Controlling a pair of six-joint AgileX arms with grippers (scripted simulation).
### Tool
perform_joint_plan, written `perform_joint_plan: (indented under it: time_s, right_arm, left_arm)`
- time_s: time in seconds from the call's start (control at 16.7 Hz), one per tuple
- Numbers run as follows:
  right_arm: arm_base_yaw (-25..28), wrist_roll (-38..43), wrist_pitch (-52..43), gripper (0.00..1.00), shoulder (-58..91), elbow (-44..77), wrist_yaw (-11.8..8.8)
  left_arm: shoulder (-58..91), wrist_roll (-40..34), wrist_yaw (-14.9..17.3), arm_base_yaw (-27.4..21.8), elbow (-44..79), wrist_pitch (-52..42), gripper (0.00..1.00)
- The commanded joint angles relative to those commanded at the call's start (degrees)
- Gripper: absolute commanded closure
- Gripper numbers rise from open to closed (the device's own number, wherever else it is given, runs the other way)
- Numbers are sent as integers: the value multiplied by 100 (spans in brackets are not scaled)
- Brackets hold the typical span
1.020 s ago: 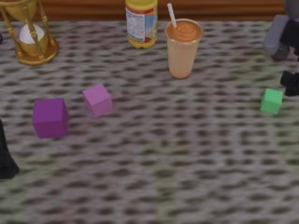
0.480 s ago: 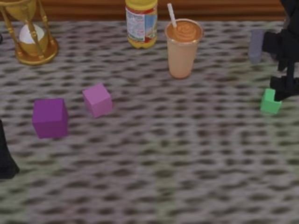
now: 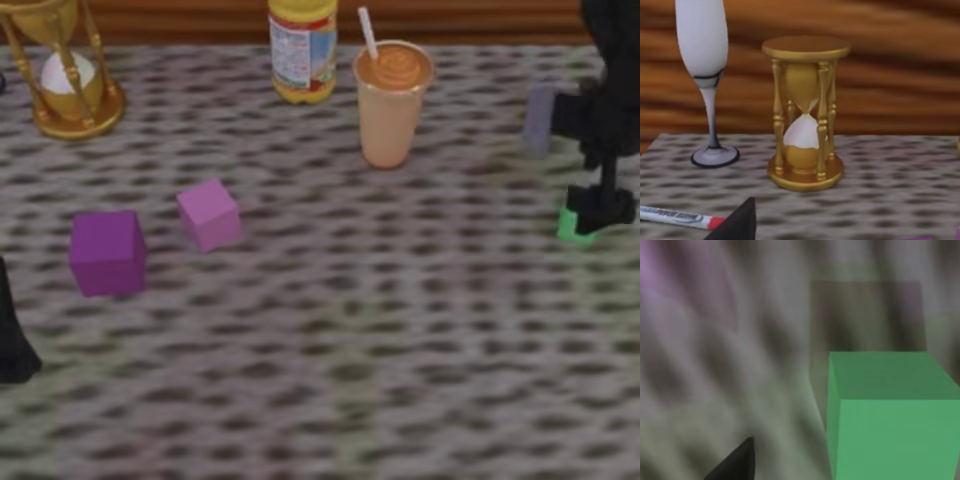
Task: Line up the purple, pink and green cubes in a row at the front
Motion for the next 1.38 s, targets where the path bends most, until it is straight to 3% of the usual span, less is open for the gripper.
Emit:
perform_joint_plan:
  time_s: [0.24,0.54,1.32,1.38]
  right_arm:
    - [9,13,895,0,280,-584,3]
    - [11,10,1010,0,338,-676,4]
    - [11,10,1010,98,338,-676,4]
    - [11,10,1010,100,338,-676,4]
  left_arm:
    - [0,0,0,0,0,0,0]
    - [0,0,0,0,0,0,0]
    - [0,0,0,0,0,0,0]
    - [0,0,0,0,0,0,0]
